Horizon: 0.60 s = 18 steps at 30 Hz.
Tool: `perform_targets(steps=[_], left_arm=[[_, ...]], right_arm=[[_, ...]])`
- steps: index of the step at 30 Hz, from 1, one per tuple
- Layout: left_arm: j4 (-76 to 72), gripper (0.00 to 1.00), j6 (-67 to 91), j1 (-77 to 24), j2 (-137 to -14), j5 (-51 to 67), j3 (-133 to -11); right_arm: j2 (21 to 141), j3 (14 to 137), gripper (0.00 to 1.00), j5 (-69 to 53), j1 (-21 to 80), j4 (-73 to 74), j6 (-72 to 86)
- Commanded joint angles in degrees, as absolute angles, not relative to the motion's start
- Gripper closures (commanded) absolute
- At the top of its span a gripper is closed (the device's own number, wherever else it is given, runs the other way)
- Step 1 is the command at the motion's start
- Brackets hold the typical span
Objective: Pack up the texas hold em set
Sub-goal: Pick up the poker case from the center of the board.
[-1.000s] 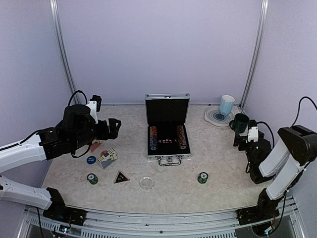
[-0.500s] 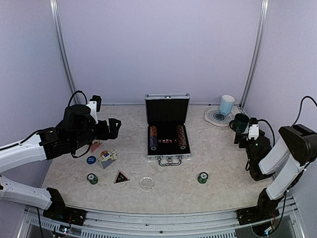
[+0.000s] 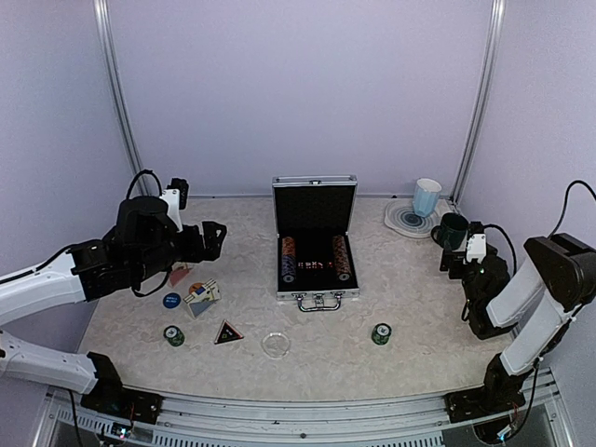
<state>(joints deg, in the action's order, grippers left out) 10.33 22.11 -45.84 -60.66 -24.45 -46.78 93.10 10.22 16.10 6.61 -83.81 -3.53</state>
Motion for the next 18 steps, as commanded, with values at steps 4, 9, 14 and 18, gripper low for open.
perform_targets(steps=[4,9,14,18], left_arm=[[10.65,0.01,21.77,-46.23,-58.97,-25.38,-47.14],[10.43,0.01,21.05,-46.23,-57.26,-26.72,-46.65],[10.16,0.01,20.75,-46.18,-58.43,-25.83,-46.99],[10.03,0.01,20.99,-46.15,-60.20,-25.14,-47.95]], right_arm=[[92.07,10.73,0.01,16.09,5.89,-83.77,-3.09],[92.02,10.72,0.01,16.08,5.89,-83.80,-3.08],[92.03,10.82,0.01,16.02,5.89,-83.78,-3.08],[92.10,10.80,0.01,16.00,5.86,-83.76,-3.08]])
